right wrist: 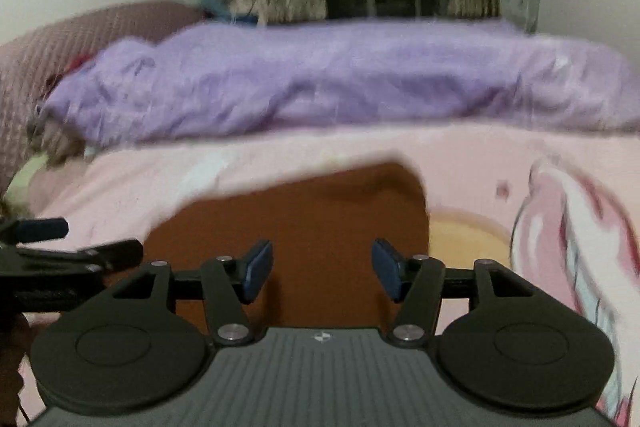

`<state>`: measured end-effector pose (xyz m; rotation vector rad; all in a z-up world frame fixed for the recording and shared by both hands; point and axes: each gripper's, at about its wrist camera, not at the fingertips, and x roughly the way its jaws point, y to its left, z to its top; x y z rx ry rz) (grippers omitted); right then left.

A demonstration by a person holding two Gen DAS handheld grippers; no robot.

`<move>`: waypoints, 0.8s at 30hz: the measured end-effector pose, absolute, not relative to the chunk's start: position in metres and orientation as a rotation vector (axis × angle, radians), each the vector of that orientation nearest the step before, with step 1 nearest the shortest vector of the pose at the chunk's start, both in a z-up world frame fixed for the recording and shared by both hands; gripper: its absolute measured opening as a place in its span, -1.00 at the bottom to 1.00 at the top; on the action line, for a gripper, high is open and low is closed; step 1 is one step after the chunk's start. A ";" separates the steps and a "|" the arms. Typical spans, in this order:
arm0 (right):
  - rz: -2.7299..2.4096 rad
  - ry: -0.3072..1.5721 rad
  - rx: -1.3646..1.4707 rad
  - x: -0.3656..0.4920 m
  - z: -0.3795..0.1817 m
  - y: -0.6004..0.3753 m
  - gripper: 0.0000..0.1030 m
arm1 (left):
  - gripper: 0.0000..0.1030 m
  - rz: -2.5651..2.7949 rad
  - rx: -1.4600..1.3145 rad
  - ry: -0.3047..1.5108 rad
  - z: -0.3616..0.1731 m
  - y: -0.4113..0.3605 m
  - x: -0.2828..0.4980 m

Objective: Fold large clothes

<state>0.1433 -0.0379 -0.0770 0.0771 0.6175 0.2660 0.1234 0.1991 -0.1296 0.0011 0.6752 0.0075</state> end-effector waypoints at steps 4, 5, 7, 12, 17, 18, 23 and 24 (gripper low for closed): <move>0.303 0.657 0.099 0.141 -0.127 -0.043 0.34 | 1.00 -0.007 -0.069 0.760 -0.185 0.203 0.106; 0.295 0.641 0.089 0.140 -0.130 -0.041 0.34 | 1.00 -0.003 -0.105 0.753 -0.189 0.206 0.105; 0.271 0.639 0.069 0.141 -0.124 -0.035 0.34 | 1.00 0.012 -0.080 0.740 -0.182 0.202 0.106; 0.252 0.638 0.070 0.125 -0.094 -0.039 0.32 | 1.00 0.054 0.070 0.684 -0.142 0.188 0.093; 0.284 0.592 0.092 0.082 -0.061 -0.057 0.20 | 1.00 -0.023 -0.032 0.658 -0.111 0.197 0.065; 0.288 0.604 0.084 0.078 -0.062 -0.058 0.06 | 1.00 -0.033 -0.024 0.669 -0.113 0.197 0.061; 0.319 0.750 0.078 0.088 -0.107 -0.054 -0.09 | 1.00 -0.022 0.075 0.824 -0.164 0.187 0.070; 0.308 0.745 0.080 0.088 -0.115 -0.052 -0.09 | 1.00 -0.024 0.069 0.833 -0.174 0.187 0.069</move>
